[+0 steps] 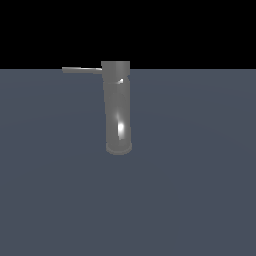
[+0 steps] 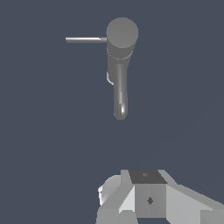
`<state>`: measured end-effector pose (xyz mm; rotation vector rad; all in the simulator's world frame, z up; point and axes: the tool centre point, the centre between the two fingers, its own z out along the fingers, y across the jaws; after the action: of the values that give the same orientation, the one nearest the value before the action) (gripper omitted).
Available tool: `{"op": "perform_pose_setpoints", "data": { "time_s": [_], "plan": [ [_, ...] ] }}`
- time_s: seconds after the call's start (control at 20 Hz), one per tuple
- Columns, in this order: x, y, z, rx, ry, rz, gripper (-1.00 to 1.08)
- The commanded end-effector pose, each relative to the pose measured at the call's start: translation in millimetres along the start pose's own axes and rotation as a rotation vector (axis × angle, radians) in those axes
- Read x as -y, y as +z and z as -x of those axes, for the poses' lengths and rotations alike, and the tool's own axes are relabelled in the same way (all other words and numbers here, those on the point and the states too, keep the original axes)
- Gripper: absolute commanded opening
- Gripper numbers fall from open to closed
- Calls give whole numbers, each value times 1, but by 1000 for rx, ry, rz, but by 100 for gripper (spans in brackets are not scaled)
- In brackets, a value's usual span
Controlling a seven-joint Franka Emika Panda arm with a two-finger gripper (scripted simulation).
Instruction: Turn on the faucet by rotating a designated handle.
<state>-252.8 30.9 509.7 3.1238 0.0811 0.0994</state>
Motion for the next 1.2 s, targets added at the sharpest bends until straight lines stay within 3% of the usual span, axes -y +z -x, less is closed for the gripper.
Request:
{"op": "perform_pose_setpoints", "data": {
  "time_s": [0.0,0.5,1.15],
  "plan": [
    [1,1,-3,1,13,-6,-100],
    [7,9,-35,15,142,-53,-100],
    [26,39,-103,67,437,-115,-100]
  ]
}}
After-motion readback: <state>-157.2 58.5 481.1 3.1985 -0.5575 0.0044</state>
